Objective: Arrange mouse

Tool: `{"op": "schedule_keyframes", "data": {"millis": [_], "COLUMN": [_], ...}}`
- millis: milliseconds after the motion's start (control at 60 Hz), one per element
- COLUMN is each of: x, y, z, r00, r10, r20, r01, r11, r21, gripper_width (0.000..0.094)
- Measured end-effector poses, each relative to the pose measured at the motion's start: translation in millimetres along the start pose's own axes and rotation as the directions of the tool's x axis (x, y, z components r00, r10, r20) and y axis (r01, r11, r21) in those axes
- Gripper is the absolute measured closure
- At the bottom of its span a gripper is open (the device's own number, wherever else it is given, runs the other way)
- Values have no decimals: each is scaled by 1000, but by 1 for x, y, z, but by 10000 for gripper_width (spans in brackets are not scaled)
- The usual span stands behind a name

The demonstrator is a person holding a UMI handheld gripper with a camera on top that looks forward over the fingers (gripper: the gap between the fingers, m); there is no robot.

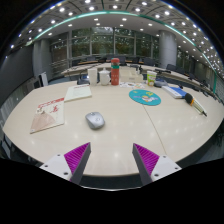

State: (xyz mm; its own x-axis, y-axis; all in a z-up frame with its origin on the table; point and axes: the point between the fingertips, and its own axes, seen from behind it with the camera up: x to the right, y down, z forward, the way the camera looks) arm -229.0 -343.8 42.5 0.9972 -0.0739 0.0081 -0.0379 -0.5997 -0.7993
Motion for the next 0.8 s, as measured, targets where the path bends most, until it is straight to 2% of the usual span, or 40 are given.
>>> {"op": "schedule_keyframes", "data": {"millis": [283, 567, 683, 750, 800], "x": [-56, -58, -62, -67, -67], "y": [-40, -64, -68, -67, -68], "z": [121, 173, 182, 184, 184], "r00": [997, 994, 995, 996, 996], "r10": [-80, -105, -95, -80, -87], "r20": [9, -6, 14, 37, 37], "r01": [80, 105, 95, 81, 88], "r11": [997, 994, 995, 996, 996], "r21": [-15, -34, -36, -36, -33], "gripper_width": [82, 157, 263, 420, 429]}}
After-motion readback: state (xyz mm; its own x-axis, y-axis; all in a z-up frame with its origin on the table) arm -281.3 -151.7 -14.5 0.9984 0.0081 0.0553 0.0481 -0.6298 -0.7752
